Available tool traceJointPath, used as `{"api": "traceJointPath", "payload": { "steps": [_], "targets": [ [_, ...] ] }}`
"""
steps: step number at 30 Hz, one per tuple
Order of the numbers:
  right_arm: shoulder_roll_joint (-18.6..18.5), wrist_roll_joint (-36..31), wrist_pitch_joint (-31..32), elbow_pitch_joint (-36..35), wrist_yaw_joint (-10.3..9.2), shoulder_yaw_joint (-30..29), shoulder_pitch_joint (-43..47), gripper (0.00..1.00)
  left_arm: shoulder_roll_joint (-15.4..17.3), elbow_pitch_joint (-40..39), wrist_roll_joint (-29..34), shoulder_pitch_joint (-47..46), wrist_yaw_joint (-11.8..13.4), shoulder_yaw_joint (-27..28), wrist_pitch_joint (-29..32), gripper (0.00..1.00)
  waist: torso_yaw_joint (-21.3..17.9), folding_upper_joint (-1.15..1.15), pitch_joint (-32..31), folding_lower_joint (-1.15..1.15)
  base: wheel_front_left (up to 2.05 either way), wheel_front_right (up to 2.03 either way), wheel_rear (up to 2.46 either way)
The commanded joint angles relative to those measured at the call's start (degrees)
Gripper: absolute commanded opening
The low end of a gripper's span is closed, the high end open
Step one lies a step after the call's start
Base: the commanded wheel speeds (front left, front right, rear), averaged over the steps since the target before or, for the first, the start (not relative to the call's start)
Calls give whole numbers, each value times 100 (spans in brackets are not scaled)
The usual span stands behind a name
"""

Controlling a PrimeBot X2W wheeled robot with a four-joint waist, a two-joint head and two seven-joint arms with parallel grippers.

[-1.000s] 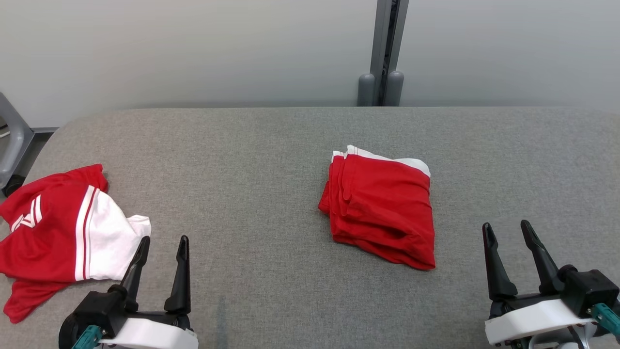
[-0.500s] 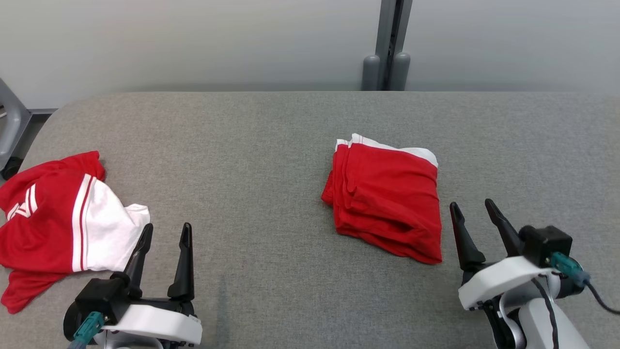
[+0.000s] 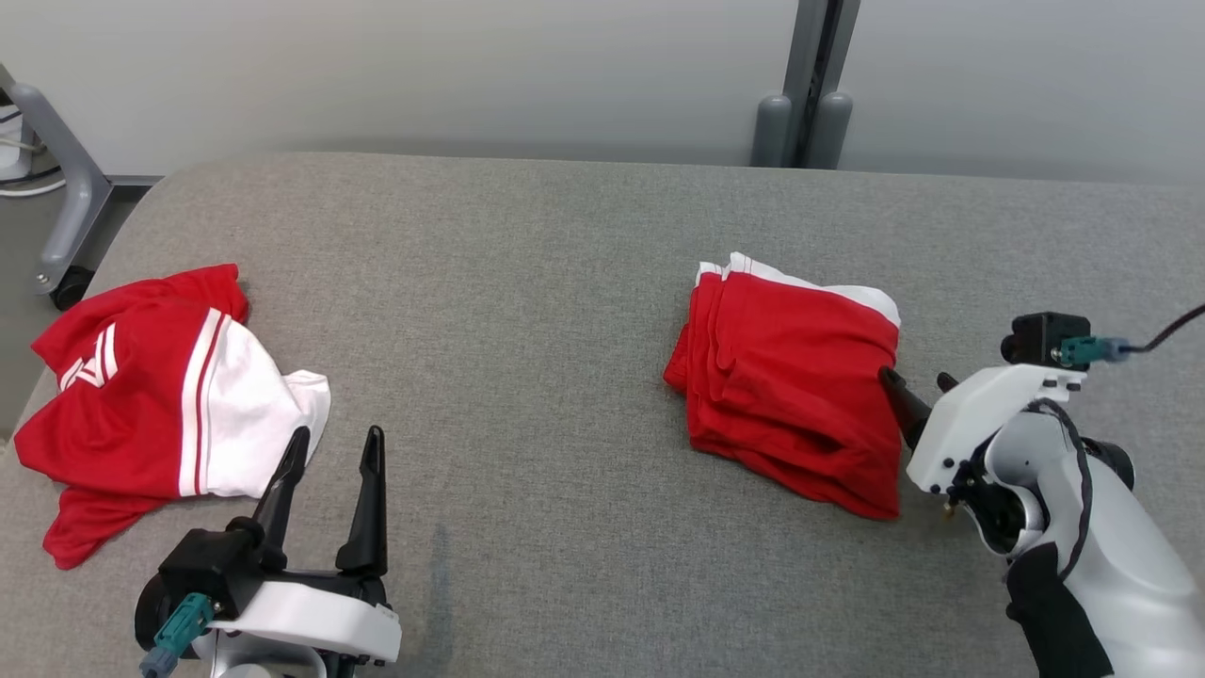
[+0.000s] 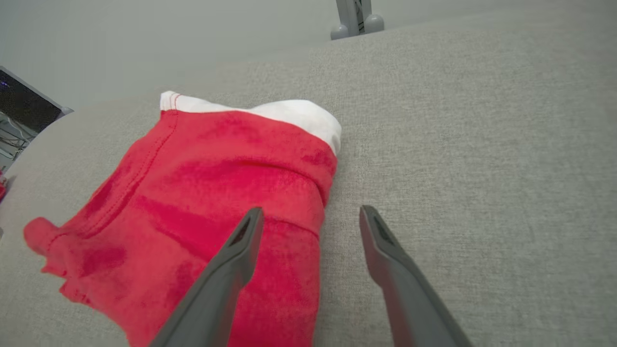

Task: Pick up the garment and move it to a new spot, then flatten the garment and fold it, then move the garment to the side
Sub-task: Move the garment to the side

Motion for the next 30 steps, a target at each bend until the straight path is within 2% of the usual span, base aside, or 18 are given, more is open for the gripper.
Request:
{"api": "traceJointPath", "payload": {
  "steps": [1, 12, 17, 19, 20, 30],
  "targets": [
    [-17, 54, 163, 90, 1, -27, -167, 100, 18, 6, -48, -76, -22, -4, 1, 100, 31, 0, 23, 0, 0, 0, 0],
    [49, -4, 1039, 1173, 1, -490, -901, 100, 19, 37, -68, -264, -106, -5, 1, 100, 303, 0, 352, 0, 0, 0, 0],
    [122, 78, 989, 1480, 0, -551, -863, 100, 17, 55, -105, -322, -142, -26, 2, 100, 395, 0, 481, 0, 0, 0, 0],
    [150, 133, 886, 1506, 0, -520, -875, 45, 21, 67, -99, -359, -157, -24, 1, 100, 411, 0, 500, 0, 0, 0, 0],
    [159, 164, 822, 1501, 0, -491, -882, 0, 21, 74, -93, -367, -166, -12, 1, 100, 412, 0, 501, 0, 0, 0, 0],
    [135, 378, 309, 1305, 1, -91, -862, 0, 18, 40, -12, -198, -196, -64, 1, 100, 93, 0, 209, 0, 0, 0, 0]
  ]
}}
